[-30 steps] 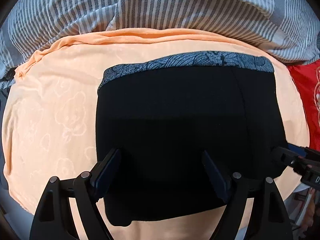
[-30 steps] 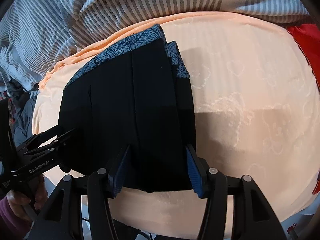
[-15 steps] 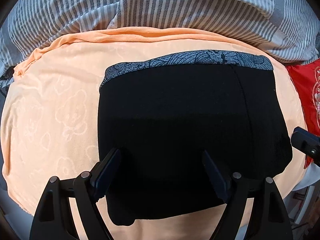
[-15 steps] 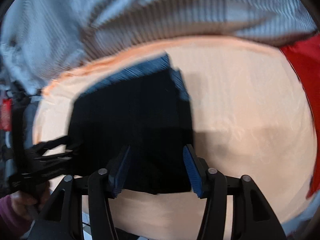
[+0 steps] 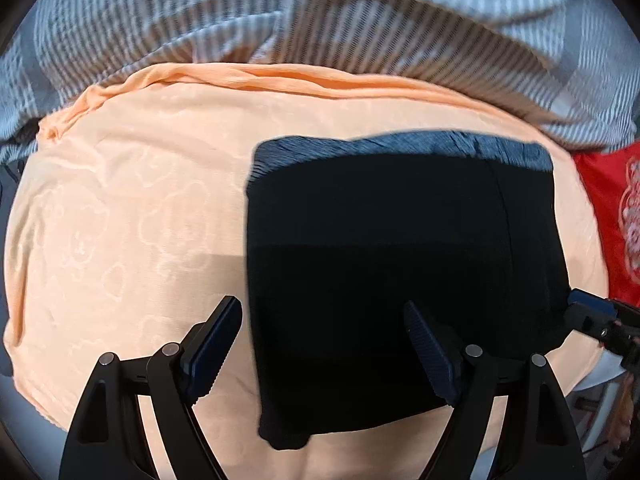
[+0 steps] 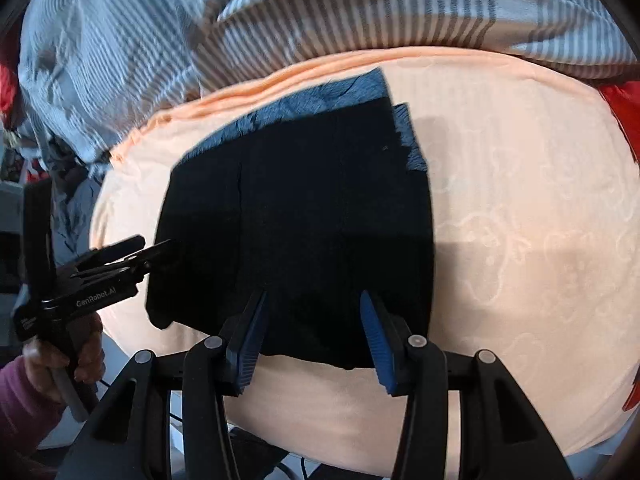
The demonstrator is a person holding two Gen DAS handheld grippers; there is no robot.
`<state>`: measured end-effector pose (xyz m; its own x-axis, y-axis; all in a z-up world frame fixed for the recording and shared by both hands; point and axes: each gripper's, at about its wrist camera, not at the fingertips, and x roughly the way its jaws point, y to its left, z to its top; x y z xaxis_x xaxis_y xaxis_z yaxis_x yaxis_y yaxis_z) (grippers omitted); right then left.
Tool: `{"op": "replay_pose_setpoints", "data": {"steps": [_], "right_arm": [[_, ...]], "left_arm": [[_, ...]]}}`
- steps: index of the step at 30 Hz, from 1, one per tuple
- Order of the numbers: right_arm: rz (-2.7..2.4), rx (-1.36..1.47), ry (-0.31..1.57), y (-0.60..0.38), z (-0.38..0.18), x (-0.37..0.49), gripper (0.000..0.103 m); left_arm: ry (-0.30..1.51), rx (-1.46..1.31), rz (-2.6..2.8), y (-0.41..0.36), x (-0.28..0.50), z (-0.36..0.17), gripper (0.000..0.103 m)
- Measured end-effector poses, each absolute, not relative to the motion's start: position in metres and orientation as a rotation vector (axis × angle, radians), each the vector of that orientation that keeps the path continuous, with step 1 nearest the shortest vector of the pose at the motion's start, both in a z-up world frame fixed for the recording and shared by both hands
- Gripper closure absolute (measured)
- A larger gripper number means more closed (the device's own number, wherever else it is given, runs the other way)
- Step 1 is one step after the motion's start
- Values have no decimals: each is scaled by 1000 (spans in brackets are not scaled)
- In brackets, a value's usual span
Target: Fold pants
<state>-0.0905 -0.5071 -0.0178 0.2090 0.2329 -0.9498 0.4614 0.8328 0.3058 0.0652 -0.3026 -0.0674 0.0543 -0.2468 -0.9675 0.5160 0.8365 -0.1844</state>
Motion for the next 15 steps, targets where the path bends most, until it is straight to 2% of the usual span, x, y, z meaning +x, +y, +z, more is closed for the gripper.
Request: {"op": "replay_pose_setpoints", "data": {"steps": [3,5,7,15], "right_arm": [[-184,694,1321,-531,-13,-94,46],[-189,765,1293,-548,-16,-97,36],[-176,845,1280,-563,-26,-101,31],[-96,972,1314,-591,-68,-107,26]], "left_arm": [[1445,153,-597,-289,83,-70,19],[1489,95,-615,-282,92,-75,19],[1540,32,-636,-278,101,-85,19],[1612,66,-731,-289,108,-111,19]]}}
